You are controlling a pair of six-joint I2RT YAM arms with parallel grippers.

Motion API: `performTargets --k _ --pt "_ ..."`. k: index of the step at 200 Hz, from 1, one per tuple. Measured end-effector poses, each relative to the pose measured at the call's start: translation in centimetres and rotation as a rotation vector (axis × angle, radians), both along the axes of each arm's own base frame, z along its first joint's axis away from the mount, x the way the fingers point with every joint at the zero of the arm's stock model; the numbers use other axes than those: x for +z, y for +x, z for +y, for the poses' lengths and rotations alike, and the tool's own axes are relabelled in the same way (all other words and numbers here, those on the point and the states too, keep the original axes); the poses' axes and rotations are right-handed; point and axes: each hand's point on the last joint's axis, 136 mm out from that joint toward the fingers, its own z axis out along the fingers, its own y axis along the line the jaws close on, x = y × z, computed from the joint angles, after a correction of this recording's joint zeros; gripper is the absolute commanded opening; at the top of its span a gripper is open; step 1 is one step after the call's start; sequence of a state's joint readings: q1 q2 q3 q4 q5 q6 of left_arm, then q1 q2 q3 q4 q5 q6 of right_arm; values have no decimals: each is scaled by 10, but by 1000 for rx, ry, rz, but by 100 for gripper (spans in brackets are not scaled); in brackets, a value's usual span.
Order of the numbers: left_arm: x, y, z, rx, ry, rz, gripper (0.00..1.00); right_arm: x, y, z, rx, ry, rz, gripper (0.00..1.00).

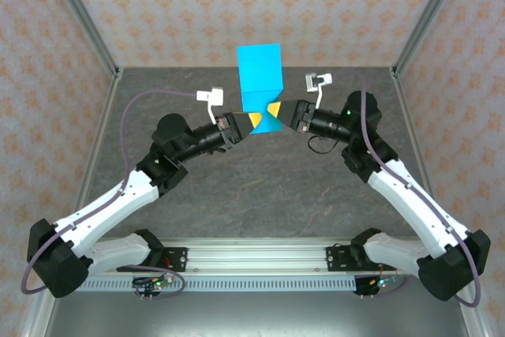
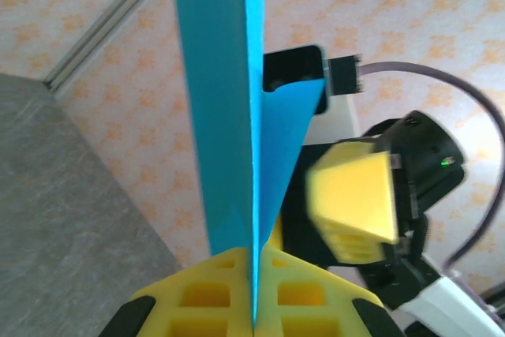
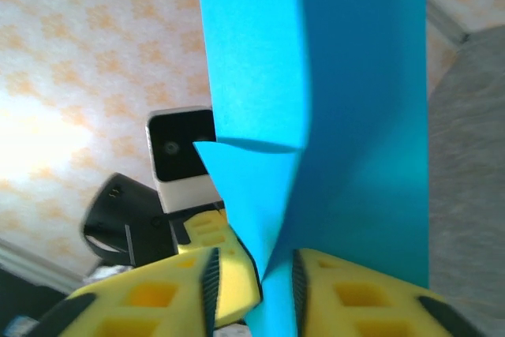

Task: Fold a paper plane with a square sheet of paper (fold left side to right side)
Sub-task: Turn over the paper at the center of the table.

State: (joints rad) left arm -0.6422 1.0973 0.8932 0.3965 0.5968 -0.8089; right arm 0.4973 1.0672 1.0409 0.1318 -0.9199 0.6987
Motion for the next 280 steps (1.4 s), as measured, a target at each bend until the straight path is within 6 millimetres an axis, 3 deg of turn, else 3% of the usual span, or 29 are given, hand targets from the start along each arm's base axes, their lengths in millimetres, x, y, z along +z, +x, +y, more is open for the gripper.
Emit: performTargets --k 39,81,115,150,188,234,280 --pt "-55 0 -1 95 294 37 0 -14 11 -39 -264 -208 -33 56" --pt "-123 6 12 261 740 87 0 -59 29 -132 -736 -541 26 70" --pt "-181 7 22 374 1164 130 0 -80 12 -199 -1009 -715 39 82" --pt "-223 16 52 555 1510 236 0 -77 -12 -243 -1184 -743 9 89" --pt "-255 18 70 662 1771 314 0 -72 -21 -261 -1264 -755 -5 89" --pt "-298 17 53 624 1974 338 0 -82 -21 -263 -1269 -790 8 90" --pt "-331 13 38 512 2024 417 0 -89 -20 -262 -1262 -806 15 90"
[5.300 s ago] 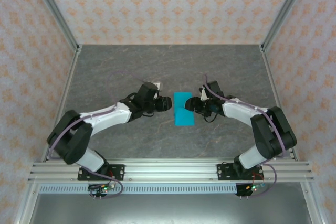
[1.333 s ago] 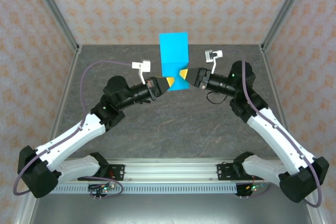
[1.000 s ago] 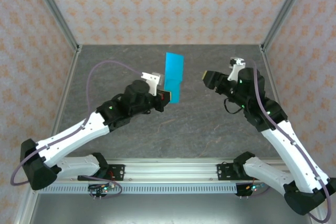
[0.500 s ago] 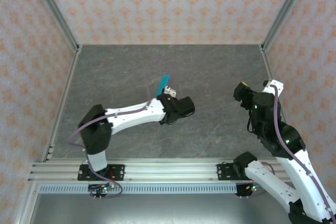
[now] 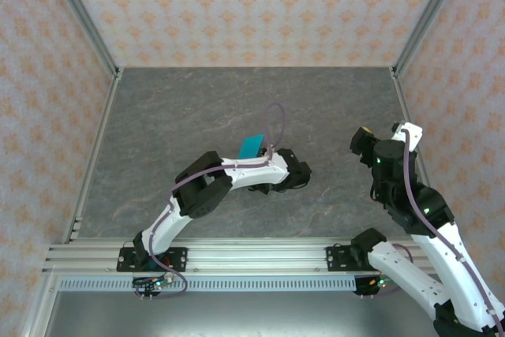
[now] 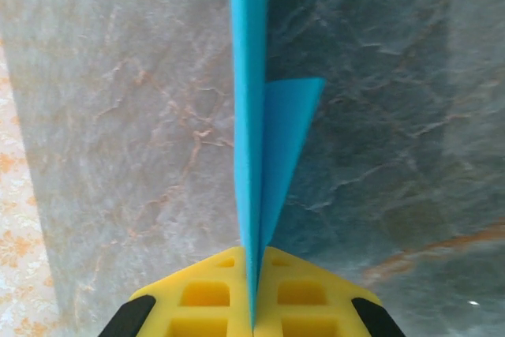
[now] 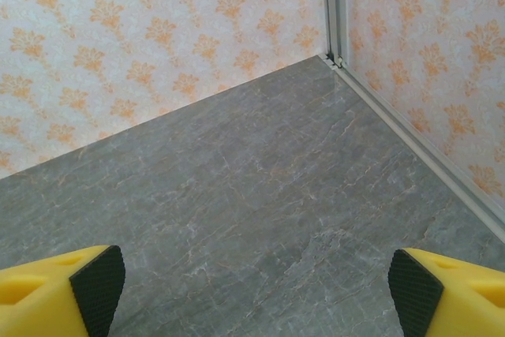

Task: Fold a paper plane with a square sheet of paper (fold left side to right side)
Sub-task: Turn over the paper at the center of the table.

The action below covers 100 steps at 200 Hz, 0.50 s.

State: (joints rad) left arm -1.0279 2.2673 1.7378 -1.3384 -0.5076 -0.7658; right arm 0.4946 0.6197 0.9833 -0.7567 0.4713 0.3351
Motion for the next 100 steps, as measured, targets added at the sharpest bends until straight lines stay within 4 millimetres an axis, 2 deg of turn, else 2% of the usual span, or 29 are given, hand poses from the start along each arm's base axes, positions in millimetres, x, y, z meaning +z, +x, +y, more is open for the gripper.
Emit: performTargets --k 32,51,81,100 --pt "-14 -2 -20 -9 -57 80 3 0 0 0 2 1 0 90" --pt "-21 0 -35 -21 -94 112 11 0 0 2 8 5 2 90" --pt "-22 5 -53 -44 -147 129 17 -1 0 4 23 11 5 90" --pt "-21 6 -62 -54 -188 148 27 -2 1 5 28 13 7 90"
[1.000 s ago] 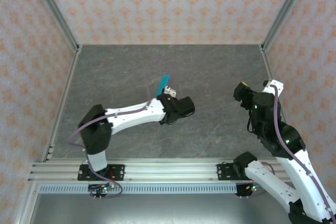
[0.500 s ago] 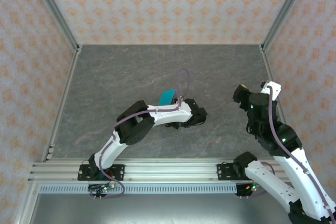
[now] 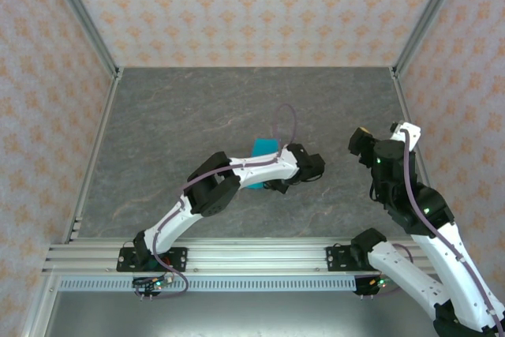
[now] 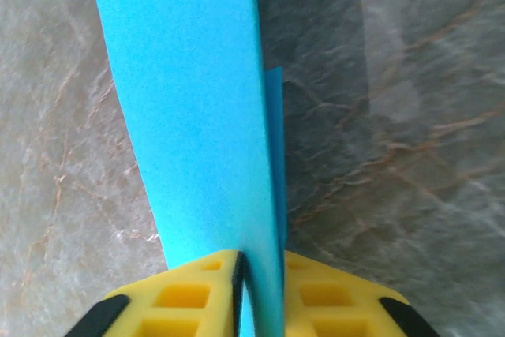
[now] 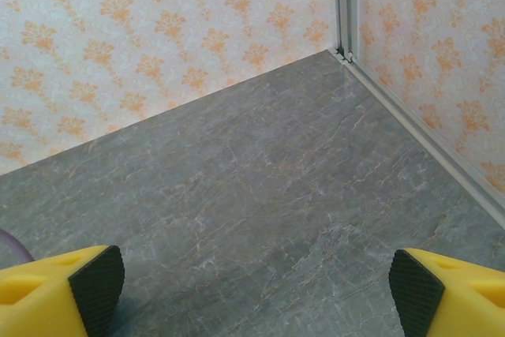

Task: Fold a paper plane with a square sheet of paper (fold left side to right side)
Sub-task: Turn over the paper at the center of the table.

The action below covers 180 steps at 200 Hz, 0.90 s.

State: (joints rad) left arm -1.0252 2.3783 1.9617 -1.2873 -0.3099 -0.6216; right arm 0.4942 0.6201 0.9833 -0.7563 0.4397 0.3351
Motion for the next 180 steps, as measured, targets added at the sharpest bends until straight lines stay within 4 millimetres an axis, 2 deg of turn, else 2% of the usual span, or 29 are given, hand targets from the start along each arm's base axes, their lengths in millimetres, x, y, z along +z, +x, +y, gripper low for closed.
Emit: performTargets --k 31,47,60,78,101,128,147,164,180 --pt "-3 1 -14 -1 -80 40 40 -2 1 3 17 -4 11 92" --pt "-5 3 -22 -1 -138 68 45 -5 2 4 23 -14 25 97" --pt "-1 5 -28 12 -205 84 45 -8 3 5 27 -28 41 100" --pt "14 8 -38 25 -341 93 46 -12 3 5 28 -42 63 100" --pt "53 16 -42 39 -540 72 50 -16 5 7 32 -47 81 100" --pt "98 22 -33 50 -744 28 53 -21 8 13 55 -41 99 100" --pt "116 26 -21 62 -839 -5 55 -28 13 22 88 -34 127 100" --pt "119 29 -9 87 -899 -21 56 -39 21 36 134 -23 170 100" --pt "109 32 4 133 -945 -17 56 -56 32 53 188 2 221 100"
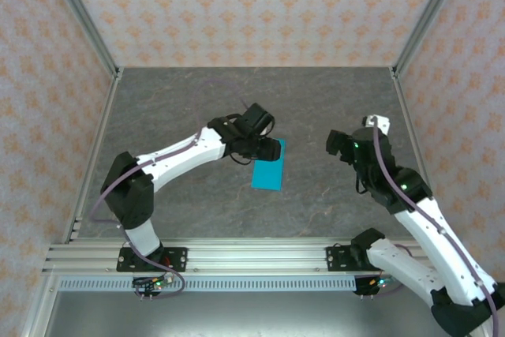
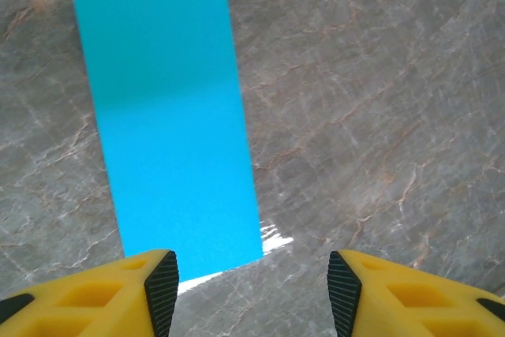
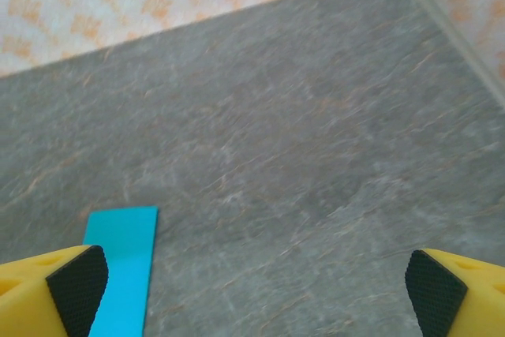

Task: Fold a paper plane with a square sheet of paper (fold left side to right side)
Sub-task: Turn over the paper at the center of the table, then move the paper to the center of the table.

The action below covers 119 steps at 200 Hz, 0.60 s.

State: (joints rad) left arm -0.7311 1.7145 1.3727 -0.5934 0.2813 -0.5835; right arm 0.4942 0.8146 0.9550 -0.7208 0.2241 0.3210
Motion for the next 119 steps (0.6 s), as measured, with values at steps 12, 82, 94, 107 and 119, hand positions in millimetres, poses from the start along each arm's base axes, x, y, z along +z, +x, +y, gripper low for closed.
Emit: performTargets --k 12,82,94,107,119 --pt "-14 3 12 39 -21 27 56 -18 9 16 43 25 54 100" --pt "-35 -6 74 208 -91 2 74 -164 52 95 137 100 499 100" --pt "-20 -10 82 225 -118 -56 84 -180 59 104 138 94 539 100" --pt "-2 -14 92 248 -144 -134 91 -191 67 116 141 91 565 100" --pt "14 -17 102 270 -160 -202 95 -200 74 126 143 88 579 100"
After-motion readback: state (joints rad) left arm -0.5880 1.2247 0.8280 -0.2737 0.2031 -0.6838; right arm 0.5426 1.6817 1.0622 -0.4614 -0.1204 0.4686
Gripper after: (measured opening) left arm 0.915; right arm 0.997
